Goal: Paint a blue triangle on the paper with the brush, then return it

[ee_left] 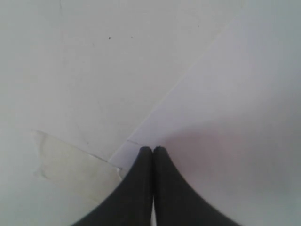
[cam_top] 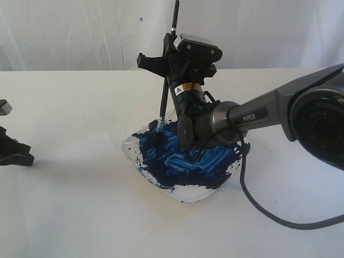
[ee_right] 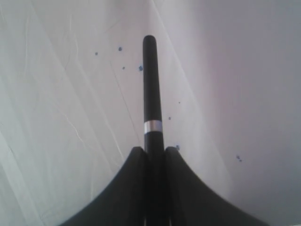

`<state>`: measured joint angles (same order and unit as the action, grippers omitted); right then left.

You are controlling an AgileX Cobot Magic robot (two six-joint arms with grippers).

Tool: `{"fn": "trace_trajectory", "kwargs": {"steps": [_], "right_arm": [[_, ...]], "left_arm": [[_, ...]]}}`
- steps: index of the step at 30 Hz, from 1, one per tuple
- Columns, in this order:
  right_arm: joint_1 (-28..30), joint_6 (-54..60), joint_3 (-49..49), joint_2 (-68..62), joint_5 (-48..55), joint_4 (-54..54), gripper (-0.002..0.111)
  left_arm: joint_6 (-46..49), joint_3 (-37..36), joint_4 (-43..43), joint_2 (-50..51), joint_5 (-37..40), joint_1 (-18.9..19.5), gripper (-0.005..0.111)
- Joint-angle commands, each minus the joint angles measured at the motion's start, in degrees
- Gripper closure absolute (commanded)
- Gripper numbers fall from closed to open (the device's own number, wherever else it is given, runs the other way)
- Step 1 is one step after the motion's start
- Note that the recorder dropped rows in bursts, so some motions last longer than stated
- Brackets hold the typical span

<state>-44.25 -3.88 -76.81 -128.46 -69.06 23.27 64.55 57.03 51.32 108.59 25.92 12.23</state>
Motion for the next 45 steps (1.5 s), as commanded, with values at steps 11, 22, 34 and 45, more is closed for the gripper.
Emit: {"fn": "trace_trajectory", "kwargs": {"steps": [11, 22, 34, 45], "right_arm": [[0.5, 1.1, 0.3, -1.5, 4.6, -0.6, 0.108], [1.6, 7.1, 0.3, -2.1, 1.4, -2.1, 0.108], [2.0, 0.5, 0.3, 0.3, 2.7, -14.1, 0.108], [2.0, -9.9, 0.3, 0.0, 11.8, -16.0, 0.108]], "left_arm": [[-0.3, -0.3, 0.9, 0.1, 1.0, 0.2, 0.107], [-0.3, -0.3, 0.9, 0.1, 1.3, 0.2, 0.107], [-0.3, -0.3, 1.3, 0.1, 1.4, 0.2, 0.107], [-0.3, -0.3, 1.3, 0.1, 1.1, 0.2, 0.107]]}}
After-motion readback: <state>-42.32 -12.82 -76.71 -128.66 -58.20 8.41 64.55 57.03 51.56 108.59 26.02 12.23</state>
